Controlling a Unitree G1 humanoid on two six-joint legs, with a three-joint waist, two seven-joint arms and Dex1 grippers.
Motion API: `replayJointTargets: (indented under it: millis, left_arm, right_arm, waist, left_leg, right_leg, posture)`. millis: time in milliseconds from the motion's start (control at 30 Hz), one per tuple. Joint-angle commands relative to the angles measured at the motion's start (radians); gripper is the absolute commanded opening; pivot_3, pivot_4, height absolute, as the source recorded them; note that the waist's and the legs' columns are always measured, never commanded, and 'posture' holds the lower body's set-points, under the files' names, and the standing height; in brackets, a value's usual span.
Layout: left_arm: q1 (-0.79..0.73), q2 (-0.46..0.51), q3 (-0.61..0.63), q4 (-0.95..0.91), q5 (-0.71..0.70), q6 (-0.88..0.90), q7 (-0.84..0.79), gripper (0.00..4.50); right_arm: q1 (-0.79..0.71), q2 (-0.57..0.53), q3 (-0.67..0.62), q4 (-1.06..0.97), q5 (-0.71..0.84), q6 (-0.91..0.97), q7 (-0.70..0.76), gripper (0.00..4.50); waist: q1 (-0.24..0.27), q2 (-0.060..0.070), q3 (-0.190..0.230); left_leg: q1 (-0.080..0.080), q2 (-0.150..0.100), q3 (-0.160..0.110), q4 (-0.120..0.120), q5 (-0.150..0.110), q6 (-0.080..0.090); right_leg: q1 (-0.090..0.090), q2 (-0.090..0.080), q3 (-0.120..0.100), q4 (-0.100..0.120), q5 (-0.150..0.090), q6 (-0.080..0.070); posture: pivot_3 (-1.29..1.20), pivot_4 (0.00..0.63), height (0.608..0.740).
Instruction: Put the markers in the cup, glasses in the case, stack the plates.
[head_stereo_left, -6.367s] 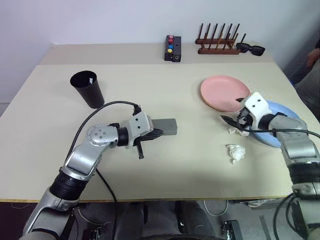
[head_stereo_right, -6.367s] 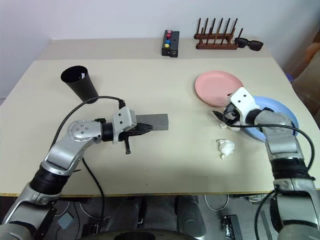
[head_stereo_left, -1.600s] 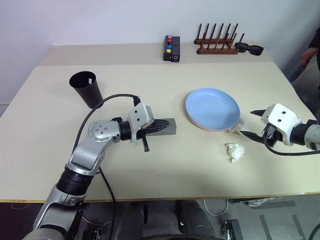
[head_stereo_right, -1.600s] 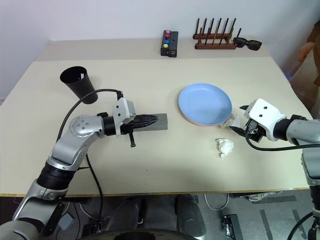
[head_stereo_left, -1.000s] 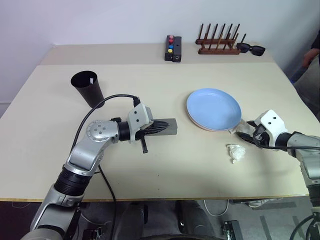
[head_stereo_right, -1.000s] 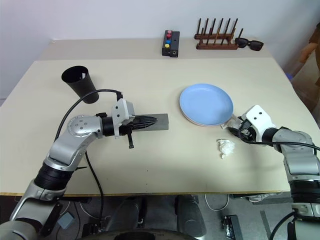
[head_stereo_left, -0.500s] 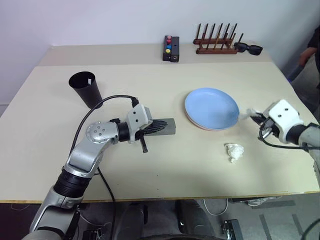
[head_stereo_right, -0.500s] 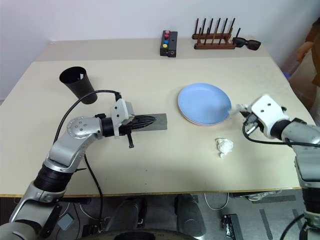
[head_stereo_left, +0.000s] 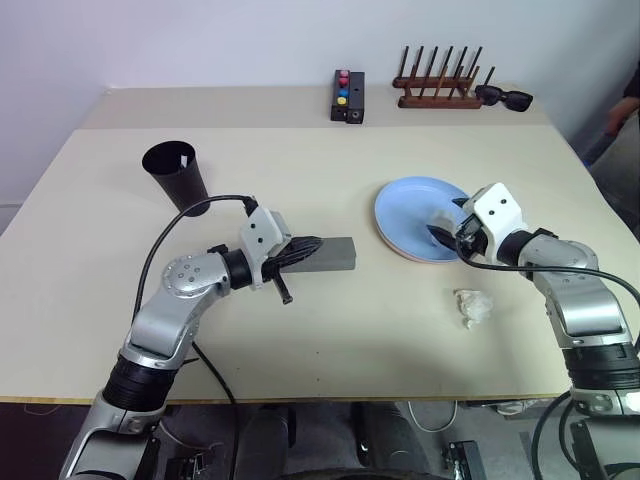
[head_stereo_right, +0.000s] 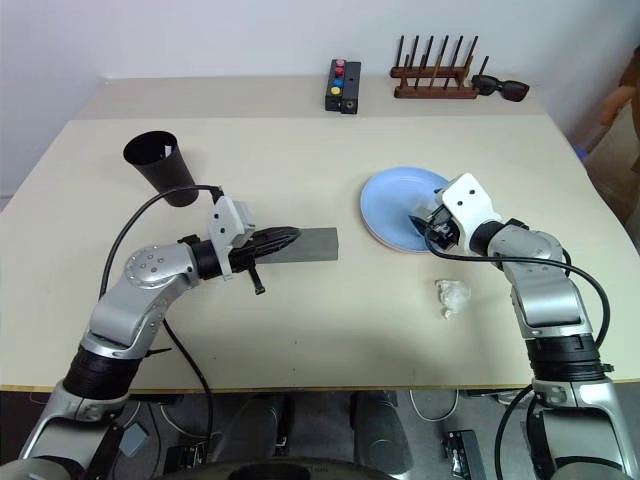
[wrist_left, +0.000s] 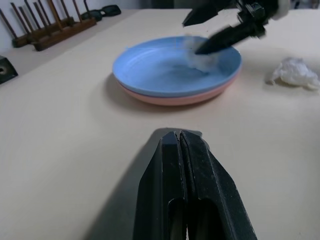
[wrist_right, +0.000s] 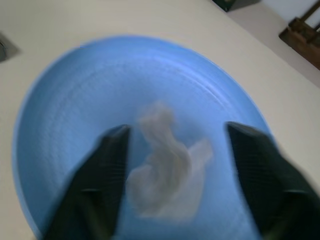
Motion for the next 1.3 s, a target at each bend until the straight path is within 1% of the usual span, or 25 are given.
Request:
replayJointTargets:
  millis: [33,100,233,300,333,433,533,667,733,800,833,867,900,933,1000,1033,1067,1167,1233,1300]
  left_arm:
    - [0.021,0.006,0.031,-0.051,-0.034,0.012,0.001,0.0]
    - [0.025,0.009,0.035,-0.053,-0.043,0.017,-0.002,0.0]
    - [0.011,0.023,0.024,-0.044,-0.056,0.015,-0.035,0.0]
    - [-0.001,0.026,0.024,-0.044,-0.073,0.019,-0.052,0.0]
    - [-0.004,0.026,0.025,-0.044,-0.079,0.02,-0.057,0.0]
    - [-0.014,0.036,0.028,-0.05,-0.111,0.028,-0.089,0.0]
    - [-0.02,0.05,0.027,-0.042,-0.112,0.028,-0.103,0.0]
    - [-0.024,0.057,0.018,-0.025,-0.1,0.018,-0.105,0.0]
    - [-0.023,0.056,0.015,-0.023,-0.095,0.014,-0.103,0.0]
    - [-0.022,0.055,0.014,-0.02,-0.091,0.012,-0.098,0.0]
    - [-0.021,0.055,0.014,-0.019,-0.089,0.009,-0.096,0.0]
    - [-0.02,0.056,0.014,-0.018,-0.087,0.006,-0.096,0.0]
    - [-0.017,0.057,0.014,-0.016,-0.085,0.002,-0.096,0.0]
    - [-0.015,0.057,0.013,-0.014,-0.082,-0.003,-0.097,0.0]
    - [-0.012,0.056,0.013,-0.011,-0.076,-0.01,-0.097,0.0]
    - [-0.01,0.055,0.013,-0.009,-0.073,-0.013,-0.097,0.0]
    - [-0.009,0.054,0.014,-0.008,-0.071,-0.015,-0.096,0.0]
    - [-0.006,0.05,0.018,-0.002,-0.062,-0.025,-0.084,0.0]
    - [-0.005,0.047,0.02,0.003,-0.059,-0.03,-0.074,0.0]
    - [-0.004,0.042,0.022,0.01,-0.053,-0.036,-0.062,0.0]
  right_arm:
    - [0.06,-0.063,-0.114,-0.113,0.053,-0.001,0.041,3.37]
    - [0.113,-0.087,-0.159,-0.165,0.087,0.018,0.067,3.37]
    - [0.354,-0.15,-0.336,-0.358,0.224,0.148,0.192,3.37]
    - [0.462,-0.168,-0.383,-0.434,0.264,0.195,0.239,3.37]
    - [0.492,-0.172,-0.396,-0.457,0.278,0.21,0.245,3.37]
    - [0.574,-0.128,-0.377,-0.504,0.264,0.236,0.187,3.37]
    - [0.615,-0.075,-0.342,-0.517,0.25,0.247,0.13,3.37]
    - [0.608,-0.002,-0.269,-0.483,0.217,0.227,0.051,3.37]
    - [0.595,0.004,-0.236,-0.443,0.187,0.215,0.033,3.37]
    - [0.579,0.003,-0.23,-0.409,0.177,0.207,0.024,3.37]
    - [0.573,-0.001,-0.235,-0.398,0.182,0.209,0.026,2.86]
    - [0.57,-0.006,-0.236,-0.389,0.186,0.21,0.032,2.56]
    - [0.57,-0.016,-0.235,-0.384,0.186,0.208,0.041,2.07]
    - [0.568,-0.024,-0.236,-0.376,0.184,0.203,0.048,1.69]
    - [0.564,-0.035,-0.241,-0.366,0.185,0.193,0.057,0.61]
    - [0.561,-0.041,-0.245,-0.362,0.184,0.185,0.061,0.18]
    - [0.556,-0.048,-0.25,-0.359,0.182,0.173,0.064,0.03]
    - [0.508,-0.063,-0.277,-0.378,0.204,0.145,0.076,0.03]
    - [0.428,-0.051,-0.273,-0.381,0.219,0.145,0.055,0.03]
    - [0.33,-0.035,-0.237,-0.351,0.2,0.144,0.021,0.03]
  waist:
    - [0.003,0.0,0.0]
    - [0.002,0.0,0.0]
    - [0.003,0.0,0.0]
    - [0.004,0.0,0.0]
    - [0.003,0.0,0.0]
    - [-0.006,-0.001,0.0]
    - [-0.003,-0.001,0.0]
    - [-0.002,-0.001,0.0]
    - [-0.001,-0.001,0.0]
    - [0.0,-0.001,0.0]
    - [0.001,-0.001,0.0]
    - [0.001,-0.001,0.0]
    - [0.001,-0.001,0.0]
    - [0.001,-0.001,0.0]
    - [0.001,-0.001,0.0]
    - [0.001,-0.001,0.0]
    - [0.001,-0.001,0.0]
    - [-0.003,-0.001,0.0]
    - [-0.005,-0.001,0.0]
    - [-0.007,-0.001,0.0]
  left_leg:
    - [0.0,0.0,0.0,0.0,0.0,0.0]
    - [0.0,0.0,0.0,0.0,0.0,0.0]
    - [0.001,0.001,-0.001,0.0,0.0,0.0]
    - [0.001,0.0,-0.001,0.0,0.0,0.0]
    - [0.001,0.0,-0.001,0.0,0.0,0.0]
    - [0.003,0.001,0.001,0.001,0.0,0.0]
    - [0.003,0.001,0.001,0.002,0.001,0.001]
    - [0.003,0.001,0.001,0.002,0.001,0.001]
    - [0.002,0.001,0.001,0.002,0.001,0.001]
    - [0.002,0.001,0.001,0.002,0.001,0.001]
    - [0.002,0.001,0.001,0.002,0.001,0.001]
    - [0.002,0.001,0.001,0.002,0.001,0.001]
    - [0.002,0.001,0.001,0.002,0.001,0.001]
    - [0.002,0.001,0.001,0.002,0.001,0.001]
    - [0.002,0.001,0.0,0.001,0.001,0.001]
    - [0.002,0.001,0.001,0.001,0.001,0.001]
    - [0.002,0.001,0.001,0.001,0.001,0.001]
    - [0.002,0.001,0.001,0.002,0.001,0.001]
    - [0.002,0.001,0.001,0.002,0.001,0.001]
    - [0.003,0.001,0.001,0.001,0.001,0.001]
  right_leg:
    - [0.0,0.0,0.0,0.0,0.0,0.0]
    - [0.0,0.001,0.0,0.0,0.0,0.0]
    - [0.002,0.001,-0.001,0.0,0.0,0.0]
    - [0.003,0.001,-0.001,0.0,0.0,0.0]
    - [0.003,0.001,-0.001,0.0,0.0,0.0]
    - [0.003,0.002,0.001,0.0,0.0,0.0]
    - [0.004,0.004,0.001,0.0,0.0,-0.001]
    - [0.003,0.004,0.002,0.0,0.0,-0.001]
    - [0.003,0.004,0.002,-0.001,0.0,-0.001]
    - [0.003,0.003,0.002,-0.001,0.0,-0.001]
    - [0.003,0.003,0.002,-0.001,0.0,-0.001]
    - [0.003,0.003,0.002,-0.001,0.0,-0.001]
    - [0.003,0.003,0.002,-0.001,0.0,-0.001]
    - [0.003,0.003,0.002,-0.001,0.0,-0.001]
    - [0.003,0.004,0.001,-0.001,0.0,-0.001]
    - [0.003,0.004,0.001,-0.001,0.0,-0.001]
    - [0.003,0.004,0.001,-0.001,0.0,-0.001]
    - [0.003,0.003,0.002,-0.001,0.0,-0.001]
    - [0.003,0.004,0.002,-0.001,0.0,-0.001]
    - [0.003,0.004,0.002,-0.001,0.0,-0.001]
  posture:
    - [0.0,0.15,0.735]
    - [0.0,0.15,0.735]
    - [0.0,0.15,0.735]
    - [0.0,0.15,0.735]
    - [0.0,0.15,0.735]
    - [0.0,0.15,0.735]
    - [0.0,0.15,0.735]
    - [0.0,0.15,0.735]
    - [0.0,0.15,0.735]
    - [0.0,0.15,0.735]
    - [0.0,0.15,0.735]
    - [0.0,0.15,0.735]
    - [0.0,0.15,0.735]
    - [0.0,0.15,0.735]
    - [0.0,0.15,0.735]
    - [0.0,0.15,0.735]
    - [0.0,0.15,0.735]
    - [0.0,0.15,0.735]
    - [0.0,0.15,0.735]
    - [0.0,0.15,0.735]
